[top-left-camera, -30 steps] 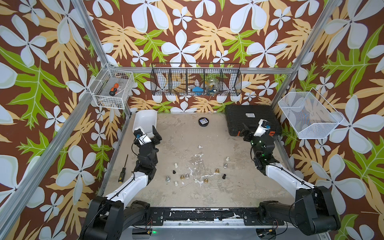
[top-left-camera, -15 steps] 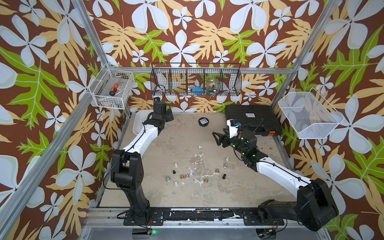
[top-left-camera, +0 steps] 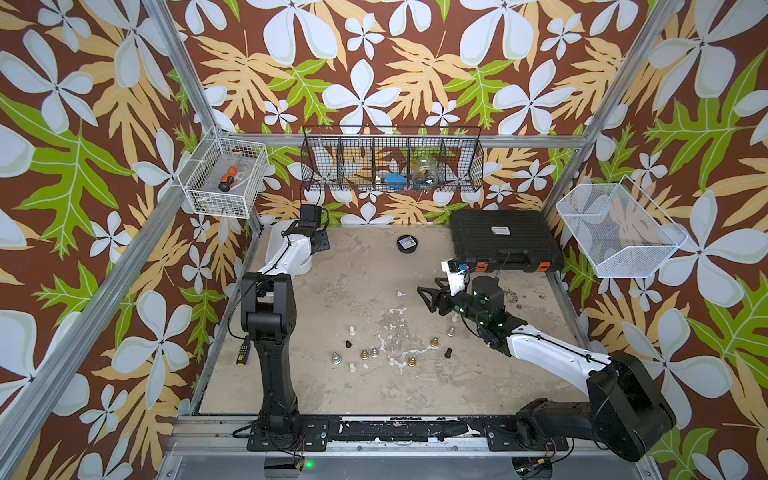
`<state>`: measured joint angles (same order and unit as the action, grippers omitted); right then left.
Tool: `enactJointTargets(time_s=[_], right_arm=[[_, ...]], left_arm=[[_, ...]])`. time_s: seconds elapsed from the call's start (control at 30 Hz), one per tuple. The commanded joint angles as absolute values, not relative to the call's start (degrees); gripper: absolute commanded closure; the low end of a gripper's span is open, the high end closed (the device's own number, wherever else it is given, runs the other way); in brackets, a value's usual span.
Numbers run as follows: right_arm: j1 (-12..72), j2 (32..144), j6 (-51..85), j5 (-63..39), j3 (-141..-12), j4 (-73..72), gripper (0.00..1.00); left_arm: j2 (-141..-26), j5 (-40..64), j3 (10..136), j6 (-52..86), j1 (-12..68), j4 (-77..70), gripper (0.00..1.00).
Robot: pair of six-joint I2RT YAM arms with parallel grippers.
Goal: Put the chess pieces into the storage box
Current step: Pick up the storage box at the corner of the board.
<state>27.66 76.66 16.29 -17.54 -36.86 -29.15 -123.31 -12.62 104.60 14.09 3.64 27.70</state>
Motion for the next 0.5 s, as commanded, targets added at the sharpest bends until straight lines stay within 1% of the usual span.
enactJointTargets(time_s=[0.0, 0.1, 0.2, 0.27, 0.37, 0.4, 0.47], right_arm=[[27.77, 77.27, 16.83, -17.46, -36.71, -31.96, 0.22], [27.78, 77.6, 16.96, -17.56, -36.35, -32.5, 0.23], [27.77, 77.87, 16.89, -17.38, -36.32, -32.51, 0.24], [27.79, 77.96, 16.87, -17.38, -36.46, -32.44, 0.24], [27.86, 77.96, 16.88, -17.39, -36.45, -32.34, 0.25], [27.86, 77.96, 16.88, -17.26, -36.42, -32.26, 0.25], [27.86, 77.96, 16.87, -16.86, -36.46, -32.18, 0.25]], left_arm=[[-126.69, -14.79, 107.83, 12.07, 3.16, 30.93, 0.43], [-129.42, -15.76, 109.65, 11.22, 2.55, 31.03, 0.44], [-131.01, -16.26, 110.6, 10.89, 1.6, 31.29, 0.51], [-131.22, -16.78, 110.34, 10.52, 1.32, 30.79, 0.54], [-131.71, -16.75, 110.48, 10.02, 1.22, 30.7, 0.67], [-131.58, -16.31, 110.31, 10.0, 1.23, 30.6, 0.69], [-131.16, -15.44, 109.44, 10.0, 1.31, 29.94, 0.77]])
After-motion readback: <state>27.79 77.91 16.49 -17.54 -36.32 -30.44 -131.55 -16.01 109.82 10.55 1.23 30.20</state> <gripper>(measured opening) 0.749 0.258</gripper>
